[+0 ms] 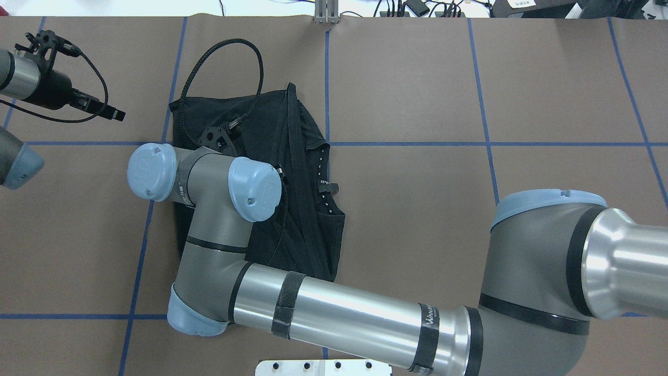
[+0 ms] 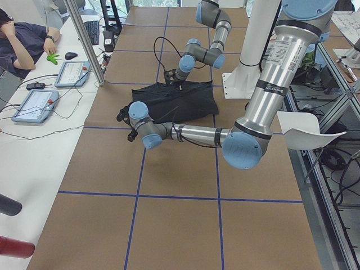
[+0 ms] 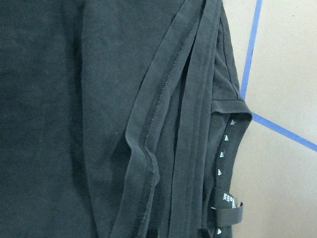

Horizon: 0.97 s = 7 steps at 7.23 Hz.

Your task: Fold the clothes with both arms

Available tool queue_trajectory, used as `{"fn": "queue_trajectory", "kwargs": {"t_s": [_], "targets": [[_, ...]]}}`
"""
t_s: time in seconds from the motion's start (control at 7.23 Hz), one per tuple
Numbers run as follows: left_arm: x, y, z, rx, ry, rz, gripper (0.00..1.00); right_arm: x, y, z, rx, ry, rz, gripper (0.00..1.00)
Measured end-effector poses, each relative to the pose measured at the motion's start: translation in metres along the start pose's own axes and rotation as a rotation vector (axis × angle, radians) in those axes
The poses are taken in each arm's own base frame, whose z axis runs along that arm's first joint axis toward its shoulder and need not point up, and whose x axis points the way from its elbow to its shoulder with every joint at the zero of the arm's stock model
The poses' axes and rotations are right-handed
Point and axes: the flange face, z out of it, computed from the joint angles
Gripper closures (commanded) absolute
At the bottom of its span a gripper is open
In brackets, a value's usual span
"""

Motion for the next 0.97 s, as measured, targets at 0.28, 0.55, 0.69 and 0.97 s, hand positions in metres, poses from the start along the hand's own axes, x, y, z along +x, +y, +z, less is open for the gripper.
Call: {"fn": "queue_trajectory", "kwargs": {"t_s": [0.28, 0.55, 0.69, 0.97], "targets": [[0.0, 0.0, 0.0, 0.001, 0.0, 0.001, 0.0, -0.01, -0.013, 0.003, 0.027, -0.037, 0.059, 0.6], [0.0, 0.0, -0.001, 0.001, 0.0, 0.001, 0.0, -0.006, -0.033, 0.016, 0.056, -0.063, 0.106, 0.6], [0.0, 0.0, -0.001, 0.002, 0.0, 0.001, 0.0, -0.002, -0.039, 0.024, 0.057, -0.058, 0.114, 0.6], [0.0, 0.0, 0.0, 0.0, 0.0, 0.0, 0.0, -0.003, -0.04, 0.027, 0.053, -0.057, 0.112, 0.6]]}}
